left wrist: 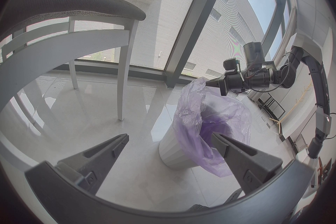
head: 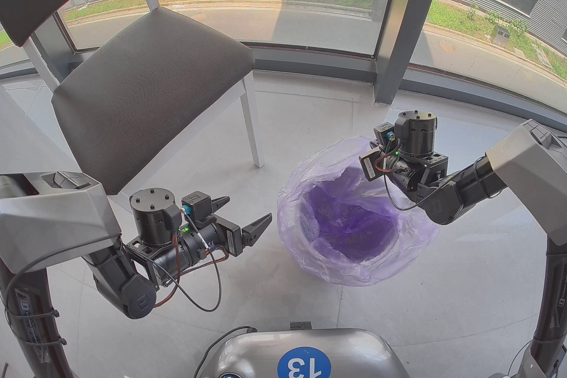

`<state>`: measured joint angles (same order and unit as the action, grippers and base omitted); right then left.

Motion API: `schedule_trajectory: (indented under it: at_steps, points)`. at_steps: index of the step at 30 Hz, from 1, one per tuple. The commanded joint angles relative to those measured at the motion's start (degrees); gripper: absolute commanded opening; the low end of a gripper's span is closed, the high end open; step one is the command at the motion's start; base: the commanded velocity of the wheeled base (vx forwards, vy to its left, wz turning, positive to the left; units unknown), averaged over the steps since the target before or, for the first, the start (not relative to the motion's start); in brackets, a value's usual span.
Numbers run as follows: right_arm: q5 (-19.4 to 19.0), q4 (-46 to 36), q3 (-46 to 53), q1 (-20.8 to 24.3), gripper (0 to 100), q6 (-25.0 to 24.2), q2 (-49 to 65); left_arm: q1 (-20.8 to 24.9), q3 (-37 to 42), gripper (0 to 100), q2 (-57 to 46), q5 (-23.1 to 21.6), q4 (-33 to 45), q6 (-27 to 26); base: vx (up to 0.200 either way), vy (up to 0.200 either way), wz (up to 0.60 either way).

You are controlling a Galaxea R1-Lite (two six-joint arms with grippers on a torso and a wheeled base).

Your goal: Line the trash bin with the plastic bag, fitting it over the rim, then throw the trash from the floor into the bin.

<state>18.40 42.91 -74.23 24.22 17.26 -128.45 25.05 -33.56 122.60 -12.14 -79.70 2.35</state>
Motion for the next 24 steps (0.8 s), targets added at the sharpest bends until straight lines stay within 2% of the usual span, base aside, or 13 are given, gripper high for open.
schedule_trajectory:
  at_steps: [1, 15, 24]
  points:
    - [0.94, -0.02, -3.12, 0.65, 0, -1.09, -2.24, 0.00, -0.19, 100, 0.09, 0.10, -0.01, 0.02, 0.000, 0.000, 0.00]
    - [1.64, 0.16, -6.19, 1.27, 0, -2.58, -4.26, 0.09, -0.28, 100, 0.09, 0.10, -0.01, 0.02, 0.000, 0.000, 0.00]
    - [5.95, -0.02, -11.64, 1.44, 0, -4.34, -7.34, 0.09, -0.54, 100, 0.09, 0.10, -0.19, 0.02, 0.000, 0.000, 0.00]
